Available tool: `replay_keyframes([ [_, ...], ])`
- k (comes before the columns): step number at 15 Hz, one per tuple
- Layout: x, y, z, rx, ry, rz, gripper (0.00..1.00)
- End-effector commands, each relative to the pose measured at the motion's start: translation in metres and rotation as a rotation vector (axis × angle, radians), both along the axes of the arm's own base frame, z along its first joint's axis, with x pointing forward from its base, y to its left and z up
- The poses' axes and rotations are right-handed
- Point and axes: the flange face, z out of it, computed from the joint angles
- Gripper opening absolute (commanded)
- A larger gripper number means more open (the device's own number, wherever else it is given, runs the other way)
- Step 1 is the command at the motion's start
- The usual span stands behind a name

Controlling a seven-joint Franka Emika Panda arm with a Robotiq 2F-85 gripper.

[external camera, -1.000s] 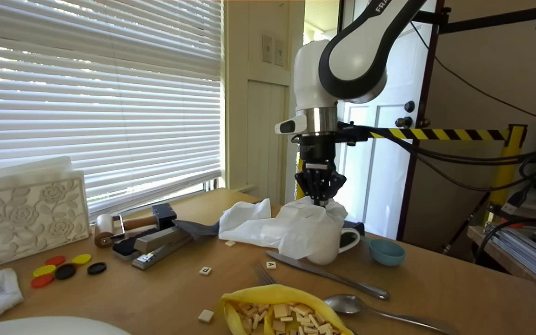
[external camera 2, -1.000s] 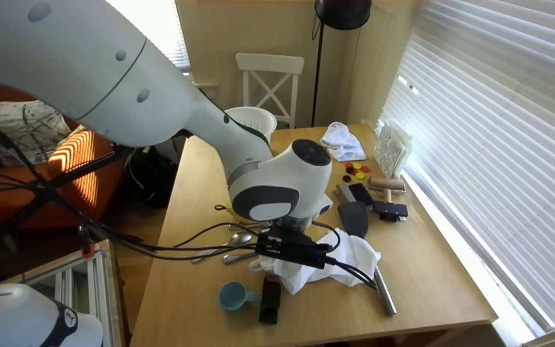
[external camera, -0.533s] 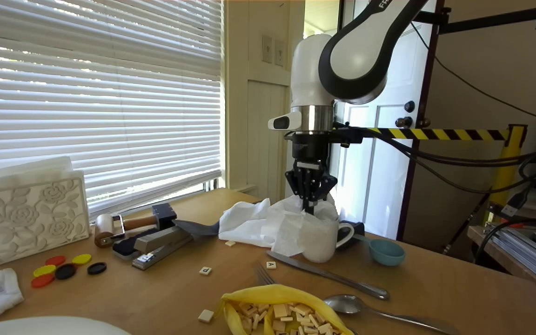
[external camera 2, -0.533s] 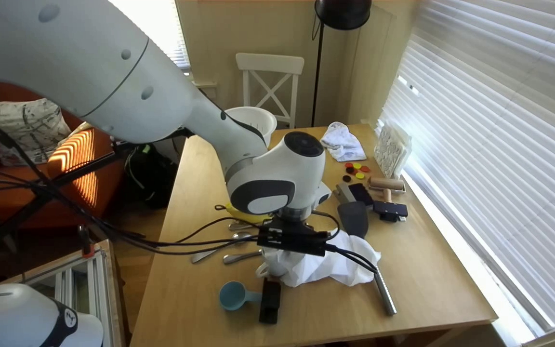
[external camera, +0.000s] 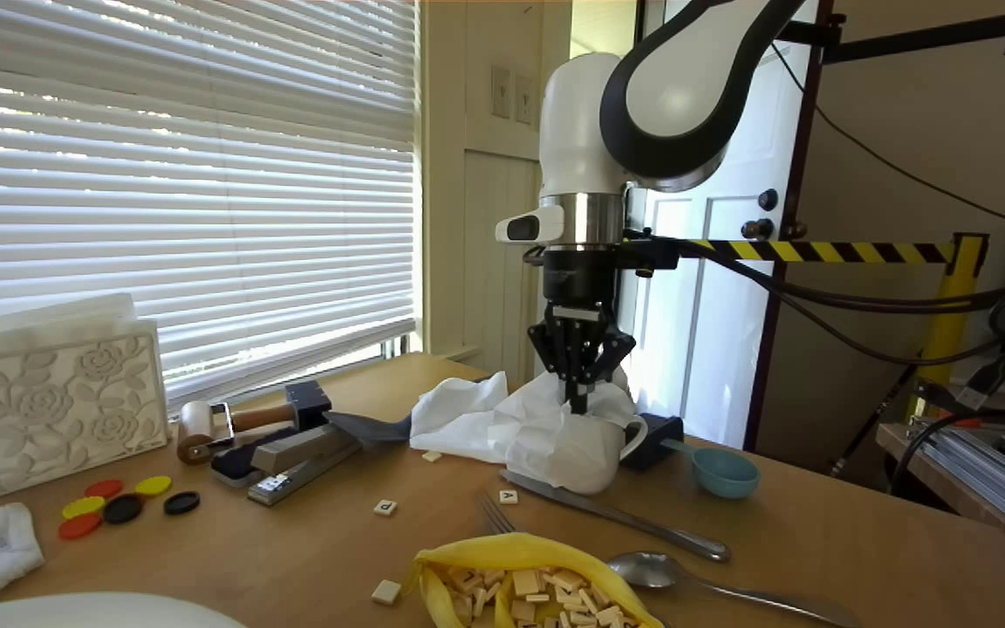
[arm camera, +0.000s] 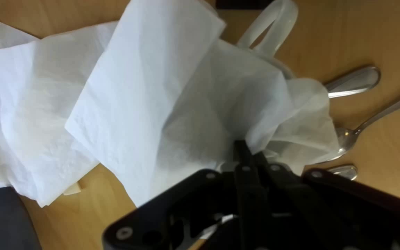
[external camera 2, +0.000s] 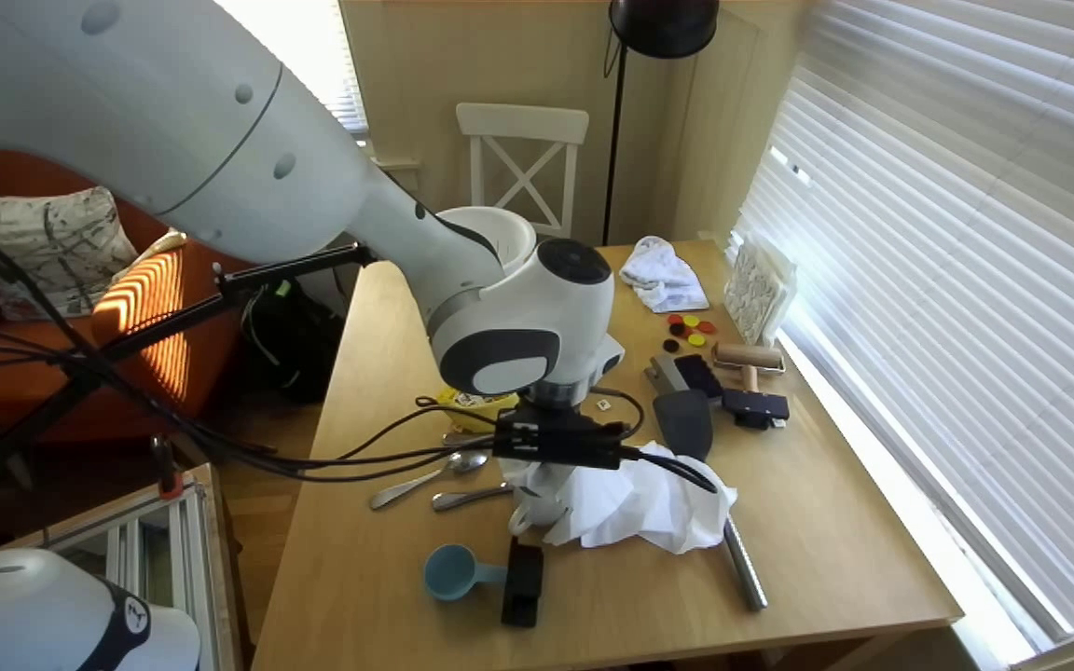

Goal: Pick up the paper towel, wipe the rim of the mug and put the paper towel down

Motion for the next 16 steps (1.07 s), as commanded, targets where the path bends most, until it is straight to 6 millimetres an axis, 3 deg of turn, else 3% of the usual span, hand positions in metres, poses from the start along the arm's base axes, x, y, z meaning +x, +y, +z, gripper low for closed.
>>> replay_keyframes([
  [1,-0.011,-0.006,0.013,-0.02,0.033,-0.03,0.0],
  [4,-0.008,-0.006,0.033,-0.008,-0.036,-0.074,0.0],
  [9,0.014,0.022,0.096,-0.021,-0.29,-0.02,0.0],
  [12,0.033,0.037,0.123,-0.042,-0.436,0.002,0.0],
  [16,0.066,0.025,0.12,-0.06,-0.515,-0.055,0.0],
])
